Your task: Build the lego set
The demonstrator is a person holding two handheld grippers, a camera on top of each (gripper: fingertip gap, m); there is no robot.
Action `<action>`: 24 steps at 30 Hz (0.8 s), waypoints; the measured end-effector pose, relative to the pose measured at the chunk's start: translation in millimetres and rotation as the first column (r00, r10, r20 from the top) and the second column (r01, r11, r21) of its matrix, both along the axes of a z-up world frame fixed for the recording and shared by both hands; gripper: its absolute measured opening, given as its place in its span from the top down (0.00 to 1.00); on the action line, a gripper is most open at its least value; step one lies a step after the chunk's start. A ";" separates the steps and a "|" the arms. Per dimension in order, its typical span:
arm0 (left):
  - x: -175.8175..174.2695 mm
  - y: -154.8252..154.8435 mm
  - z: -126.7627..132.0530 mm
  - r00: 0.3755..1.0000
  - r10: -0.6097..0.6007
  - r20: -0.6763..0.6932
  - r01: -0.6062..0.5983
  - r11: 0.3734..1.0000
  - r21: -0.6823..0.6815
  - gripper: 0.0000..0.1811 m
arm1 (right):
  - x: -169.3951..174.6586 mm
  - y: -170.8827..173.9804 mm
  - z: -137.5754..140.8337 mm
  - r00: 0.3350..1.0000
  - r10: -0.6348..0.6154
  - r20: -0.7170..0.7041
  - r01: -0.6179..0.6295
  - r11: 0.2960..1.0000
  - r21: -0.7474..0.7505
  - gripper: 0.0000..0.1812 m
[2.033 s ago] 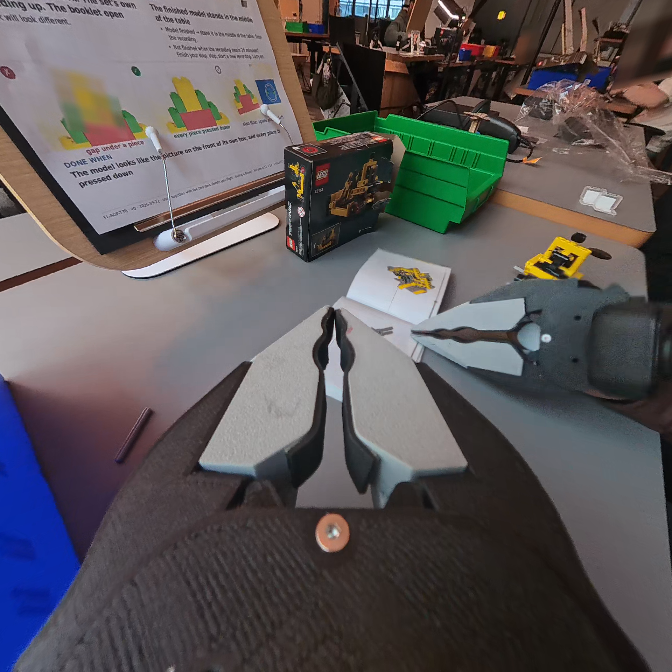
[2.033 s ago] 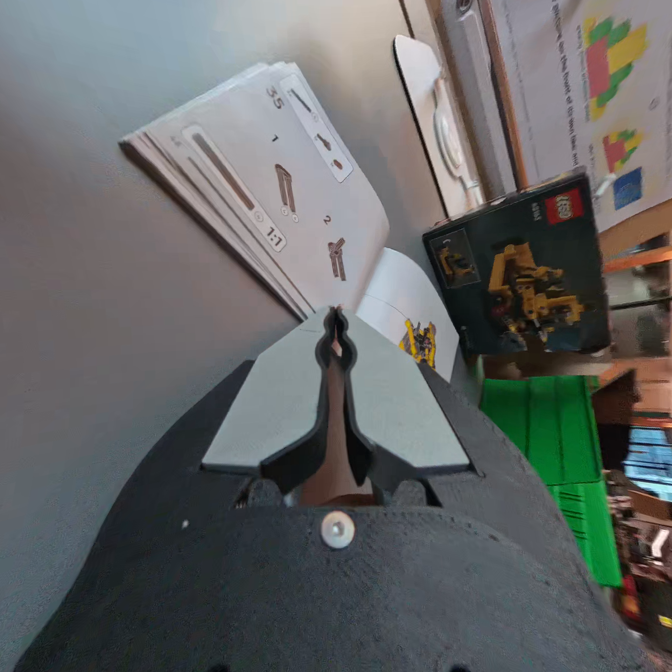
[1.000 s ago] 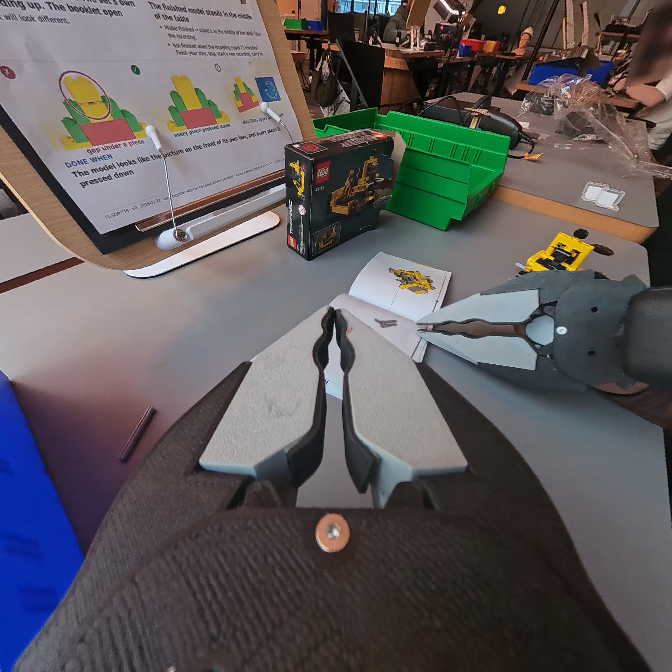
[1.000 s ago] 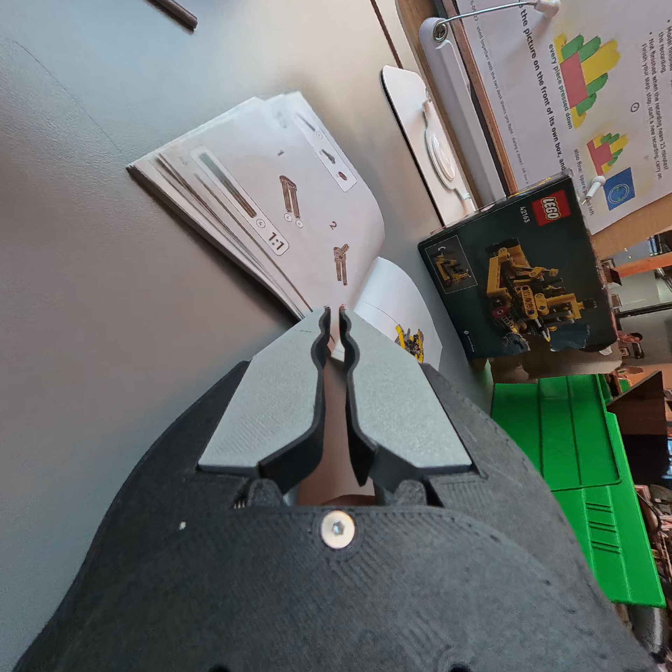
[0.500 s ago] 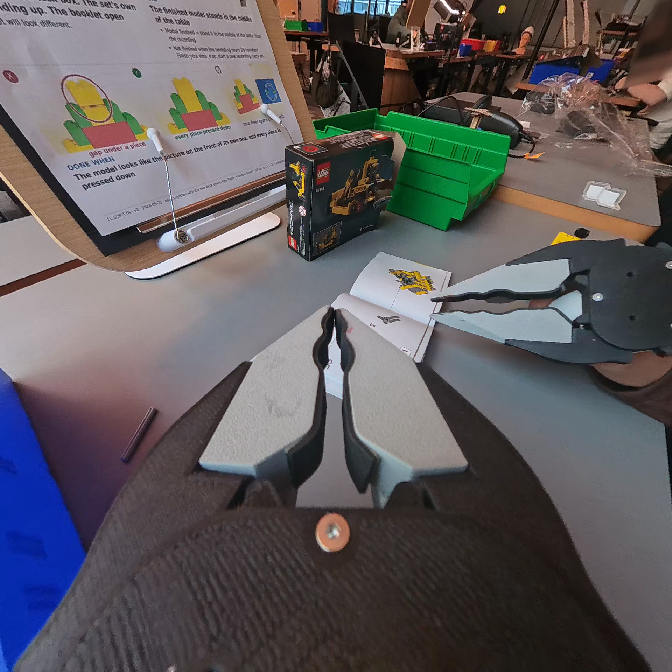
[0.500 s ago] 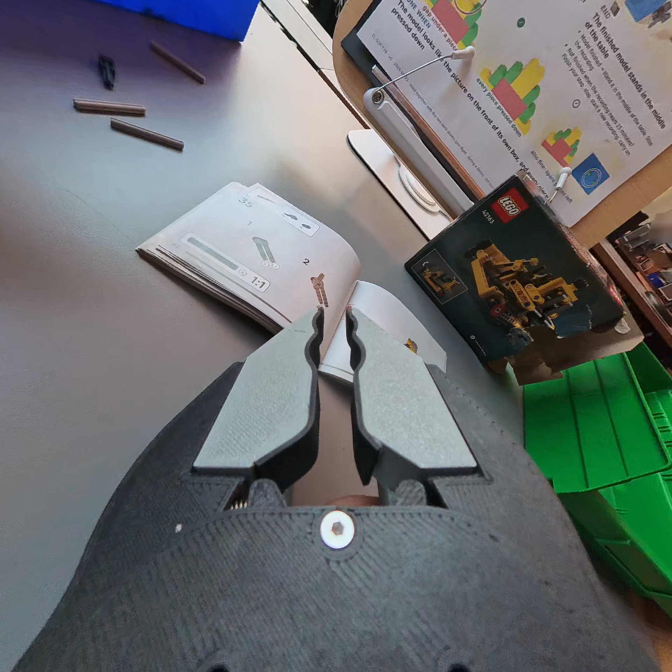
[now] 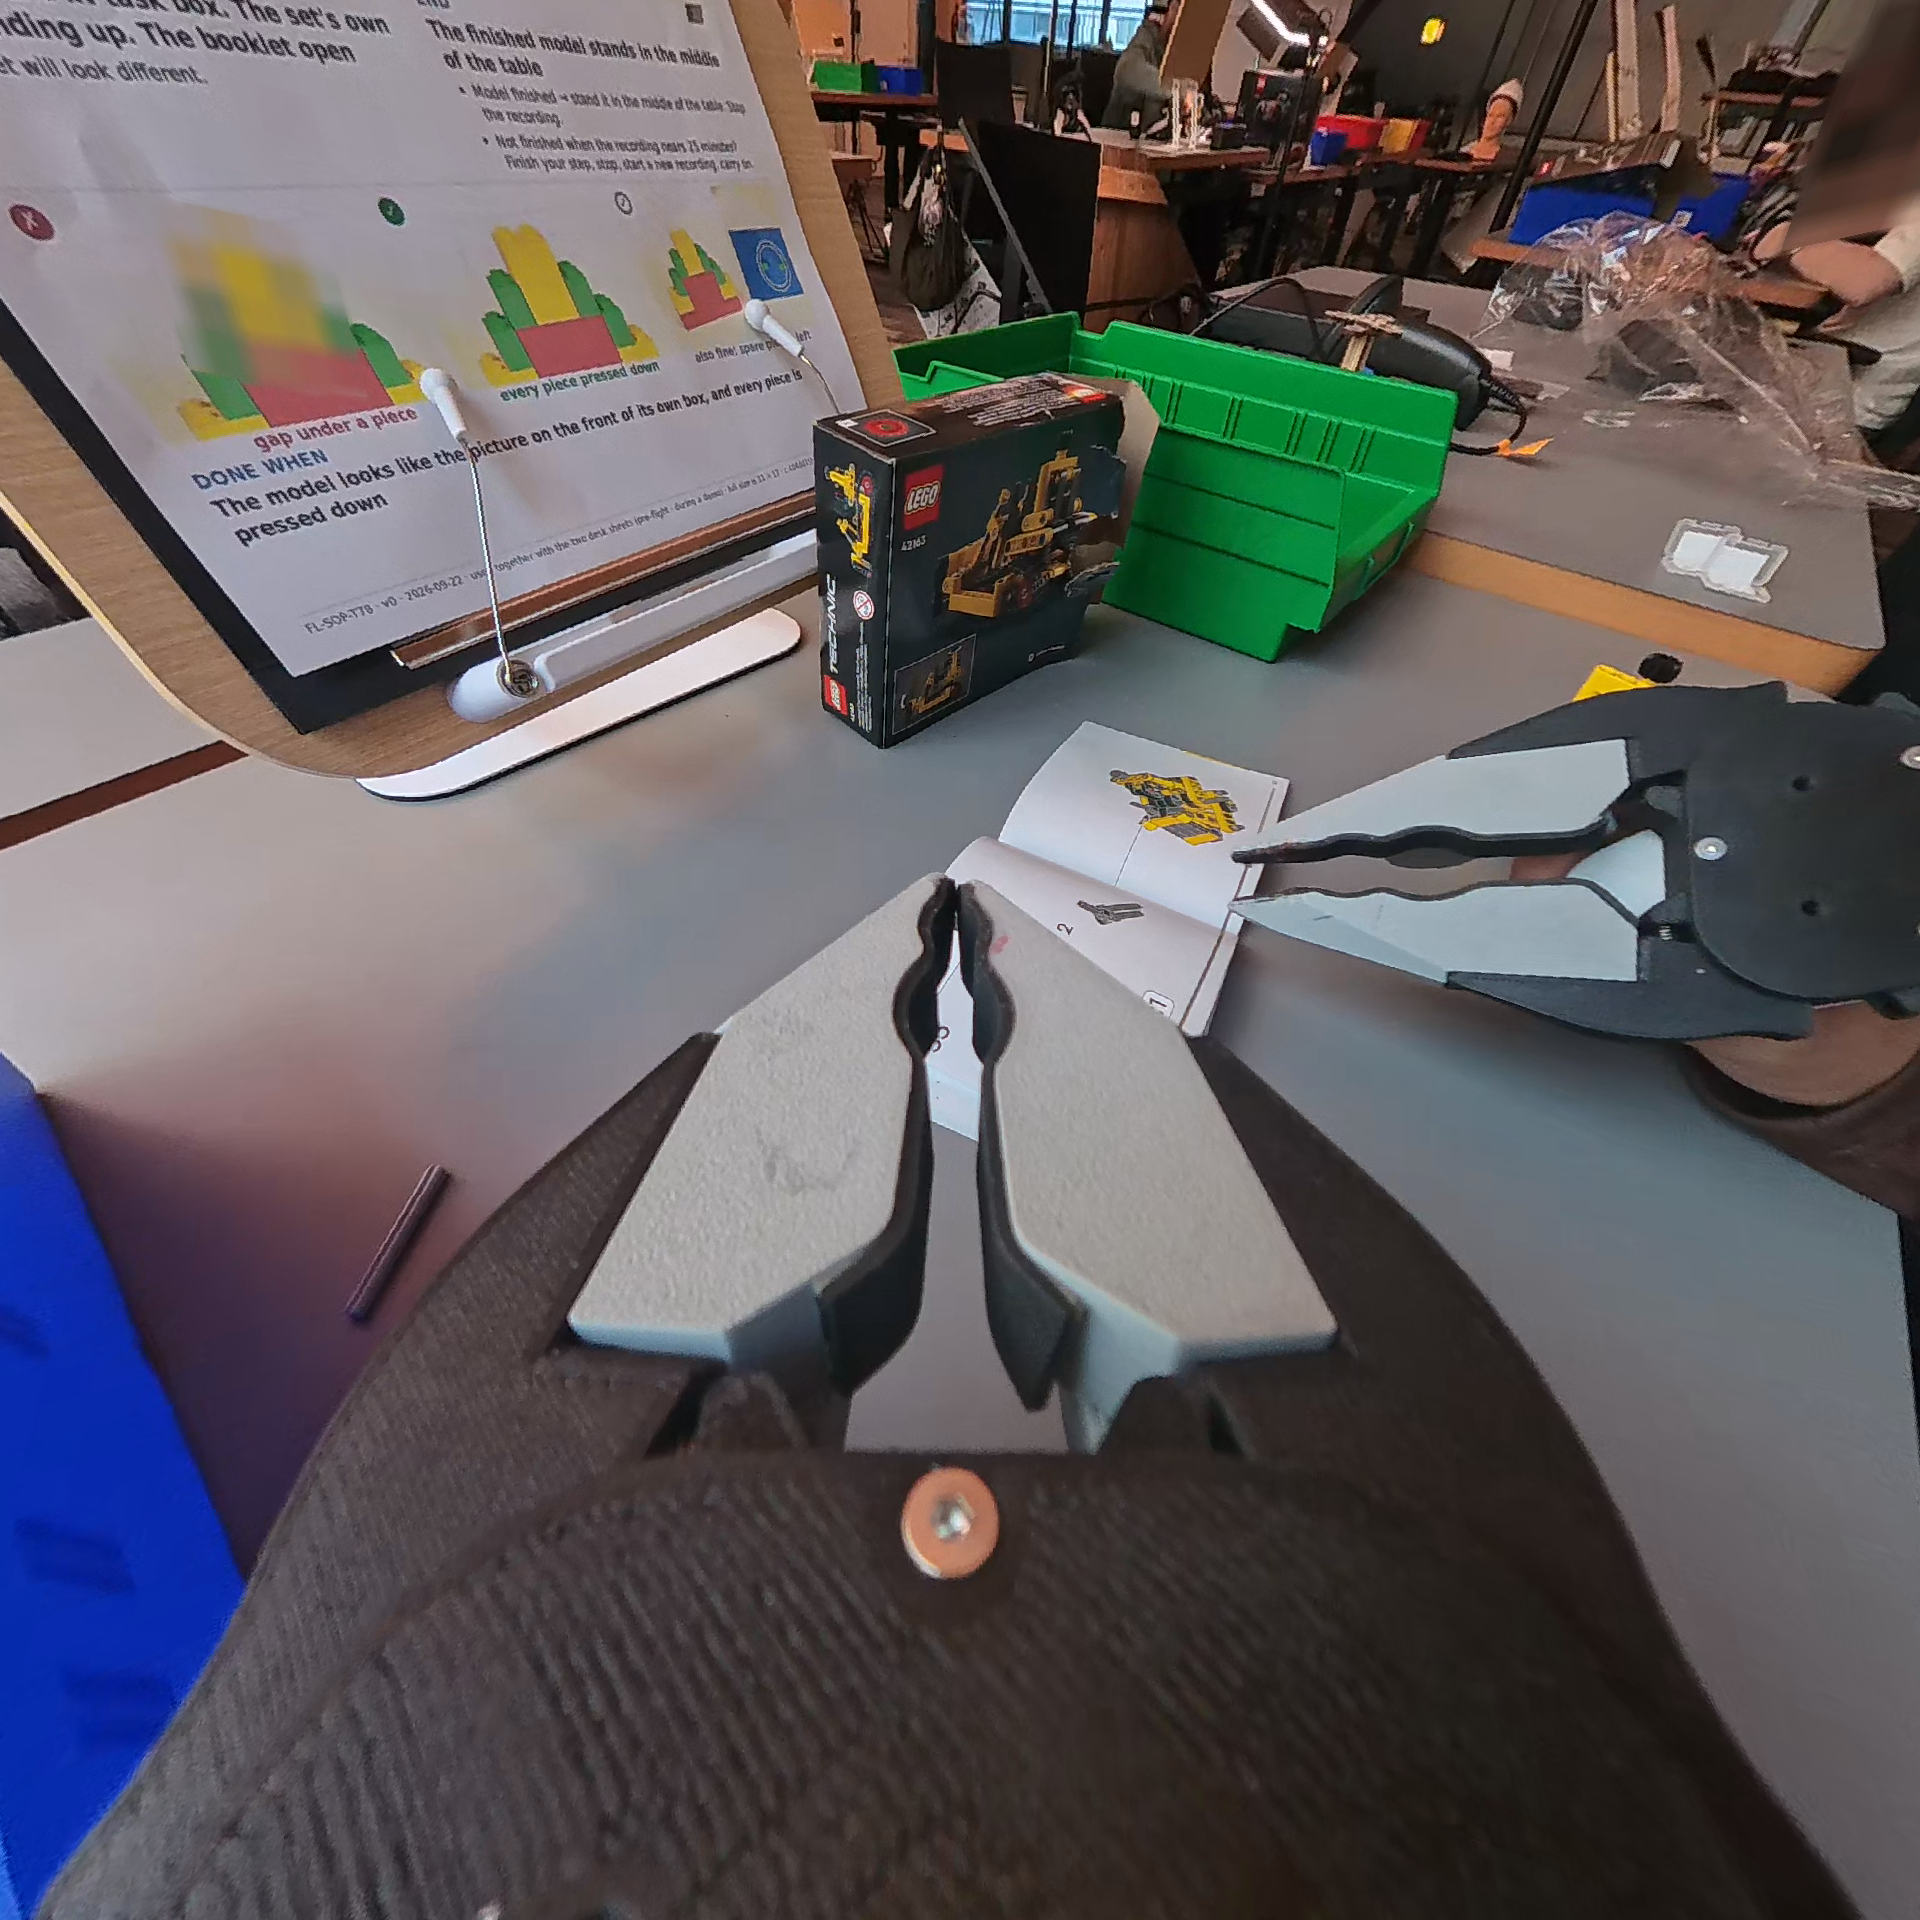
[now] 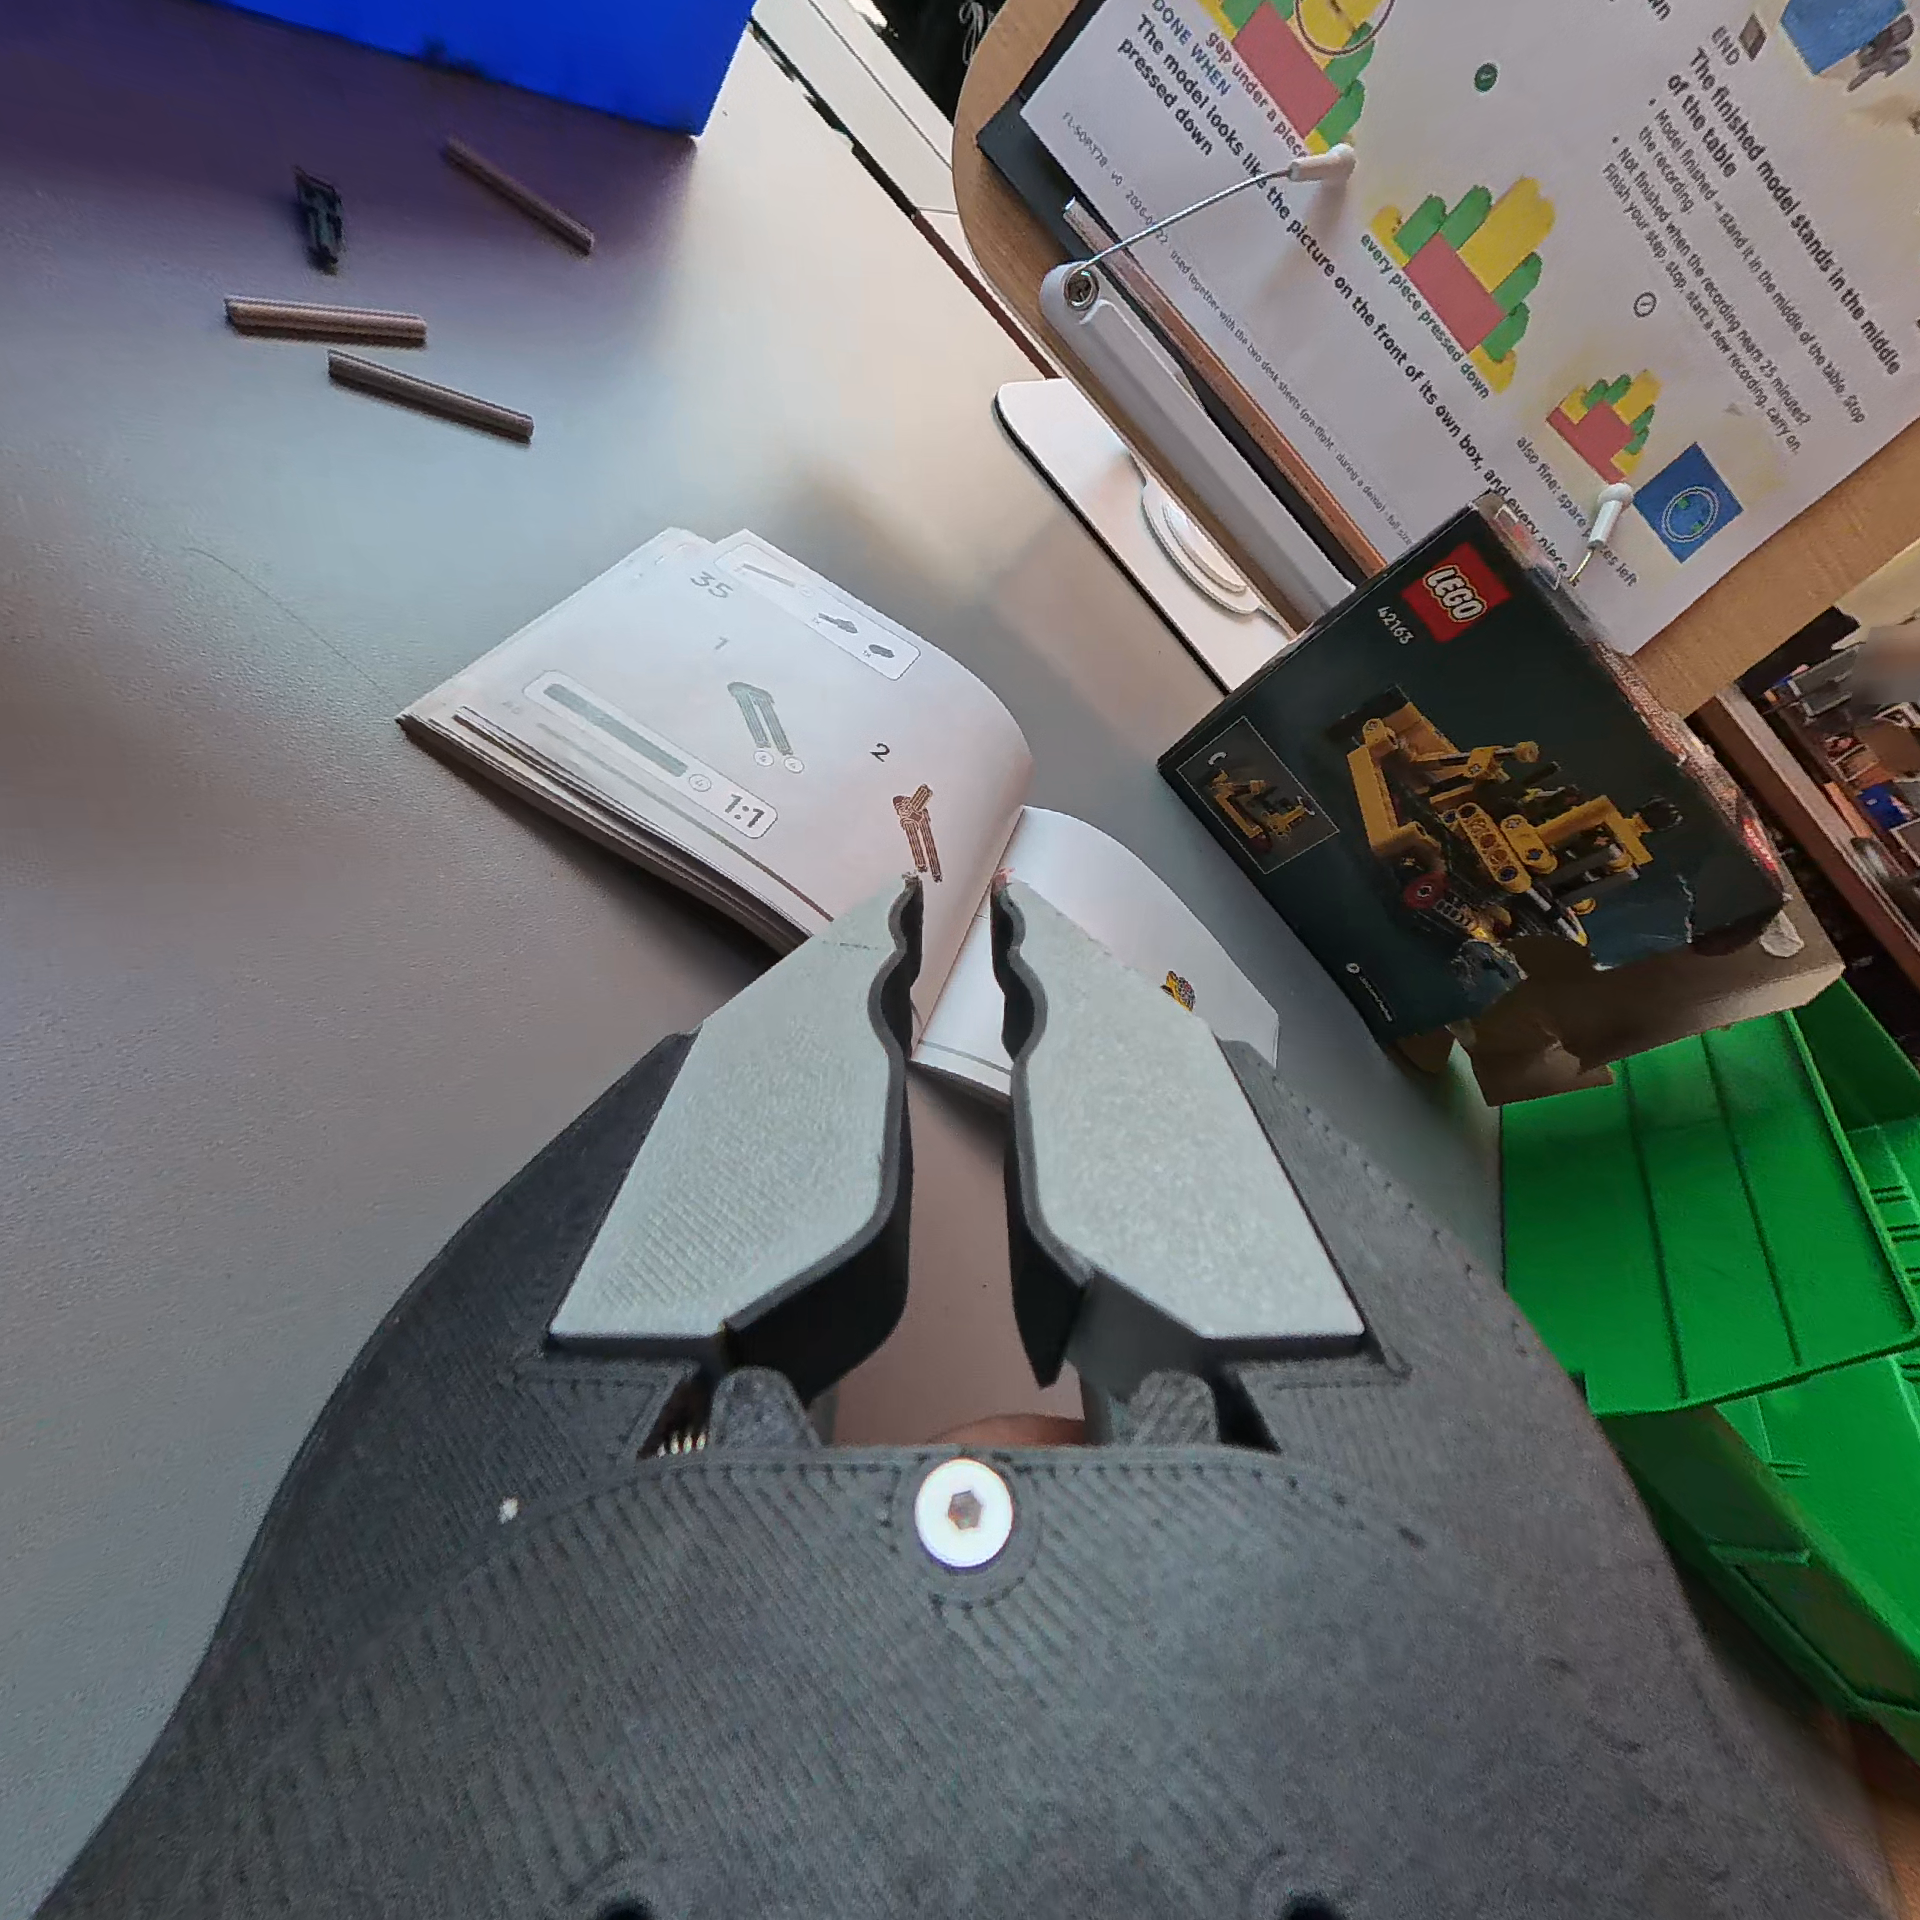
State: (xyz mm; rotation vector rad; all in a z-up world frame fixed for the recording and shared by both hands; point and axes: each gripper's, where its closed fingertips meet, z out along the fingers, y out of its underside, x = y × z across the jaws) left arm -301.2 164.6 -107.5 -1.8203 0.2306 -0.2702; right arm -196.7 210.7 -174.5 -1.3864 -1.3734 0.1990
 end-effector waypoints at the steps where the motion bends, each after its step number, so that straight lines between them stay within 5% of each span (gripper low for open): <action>1: 0.0 -0.1 0.1 1.000 0.000 0.000 0.000 1.000 0.000 1.00 | 0.0 -0.1 0.1 1.000 0.000 0.000 0.000 1.000 -0.001 0.95; 24: 2.0 -0.7 1.4 1.000 -0.006 -0.004 0.006 1.000 0.004 1.00 | 1.8 7.6 -2.5 0.999 -0.031 0.012 0.031 0.999 -0.007 1.00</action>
